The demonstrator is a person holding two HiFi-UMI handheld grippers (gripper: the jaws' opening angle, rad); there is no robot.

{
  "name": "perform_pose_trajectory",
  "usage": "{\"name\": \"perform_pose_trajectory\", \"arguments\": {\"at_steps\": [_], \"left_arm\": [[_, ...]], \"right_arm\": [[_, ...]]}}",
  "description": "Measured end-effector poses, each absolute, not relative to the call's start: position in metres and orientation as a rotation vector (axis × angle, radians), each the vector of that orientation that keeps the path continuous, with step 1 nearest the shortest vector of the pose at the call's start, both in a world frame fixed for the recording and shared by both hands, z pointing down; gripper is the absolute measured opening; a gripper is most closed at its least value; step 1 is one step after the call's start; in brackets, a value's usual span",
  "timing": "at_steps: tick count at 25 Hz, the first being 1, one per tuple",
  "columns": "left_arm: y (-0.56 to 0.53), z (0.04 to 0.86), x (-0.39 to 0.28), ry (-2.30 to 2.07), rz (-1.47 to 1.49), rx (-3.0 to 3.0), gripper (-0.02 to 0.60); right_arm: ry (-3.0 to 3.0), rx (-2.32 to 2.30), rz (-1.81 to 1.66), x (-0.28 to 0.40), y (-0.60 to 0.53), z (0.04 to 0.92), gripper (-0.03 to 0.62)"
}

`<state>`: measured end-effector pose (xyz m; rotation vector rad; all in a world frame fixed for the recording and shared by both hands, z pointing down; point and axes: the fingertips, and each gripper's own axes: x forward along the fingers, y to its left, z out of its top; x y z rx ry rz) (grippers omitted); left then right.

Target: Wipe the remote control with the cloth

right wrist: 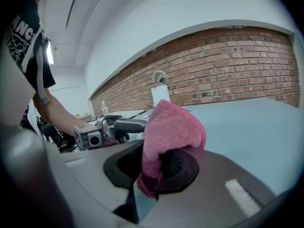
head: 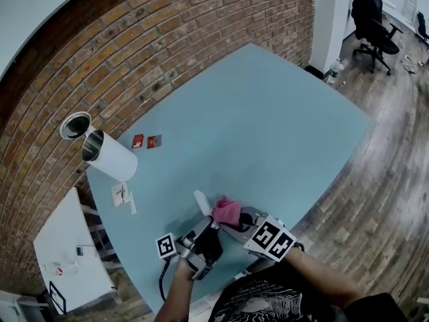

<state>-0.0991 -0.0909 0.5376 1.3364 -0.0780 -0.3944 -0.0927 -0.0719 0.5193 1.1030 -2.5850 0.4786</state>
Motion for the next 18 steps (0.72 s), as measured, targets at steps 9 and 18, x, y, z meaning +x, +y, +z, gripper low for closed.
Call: {"name": "perform_pose_trajectory", "arguments": {"at_steps": [9,18], "left_arm": [[-0.114,0.528,-0.092,-0.227,-0.510,1.398,0.236],[-0.118,0.526,-0.085,-0.320,-0.508,1.441,0.236]], "right_arm": [[-2.595,1.156,0.478,-0.091,-0.071,0.511,0.064],[-2.608,1.156,0.457,-0.090,-0.071,0.503,0.064]]}}
